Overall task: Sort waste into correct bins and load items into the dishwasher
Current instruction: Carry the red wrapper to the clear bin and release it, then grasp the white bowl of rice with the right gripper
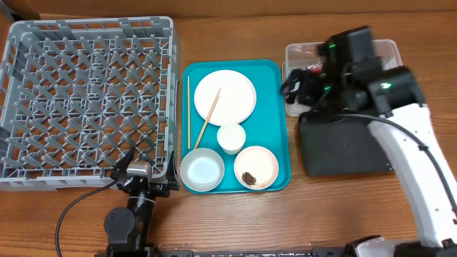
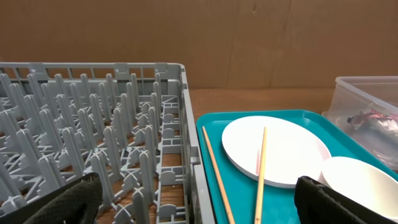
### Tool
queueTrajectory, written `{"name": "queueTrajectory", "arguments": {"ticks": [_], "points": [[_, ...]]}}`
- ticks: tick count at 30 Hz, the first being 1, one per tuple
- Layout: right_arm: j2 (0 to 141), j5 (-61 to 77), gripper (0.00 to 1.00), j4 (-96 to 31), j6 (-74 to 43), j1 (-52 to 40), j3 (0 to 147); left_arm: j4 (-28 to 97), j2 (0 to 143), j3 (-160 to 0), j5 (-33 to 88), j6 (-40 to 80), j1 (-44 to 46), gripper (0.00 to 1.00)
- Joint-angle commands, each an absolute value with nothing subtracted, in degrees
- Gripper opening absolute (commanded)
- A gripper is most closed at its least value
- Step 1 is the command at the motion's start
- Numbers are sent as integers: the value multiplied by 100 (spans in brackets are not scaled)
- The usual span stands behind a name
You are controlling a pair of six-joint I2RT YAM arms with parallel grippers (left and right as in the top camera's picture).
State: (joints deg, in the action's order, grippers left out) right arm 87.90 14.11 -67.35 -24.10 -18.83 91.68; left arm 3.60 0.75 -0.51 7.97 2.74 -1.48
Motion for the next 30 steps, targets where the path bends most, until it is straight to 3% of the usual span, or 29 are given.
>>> {"name": "queueTrajectory", "arguments": {"ticks": [1,6,9,15,19,30], "points": [[8912,1225,80,-6761,-2386,-2375,8648,364,36,-27,843,167,-110,100],[8912,1249,78,-6600,-2401,-2727,7701,364,36,-27,843,167,-110,100],[8912,1402,71,-6018,-2167,-3238,7124,364,36,-27,843,167,-110,100],[8914,-242,70,-5782,-1944,-4578,6965,364,36,-27,843,167,-110,100],[8962,-392,65,-5074,-1599,-5345,6595,364,36,-27,843,167,-110,99],[9054,-464,57,-4366,-998,-5513,5795,364,36,-27,843,167,-110,100]]}}
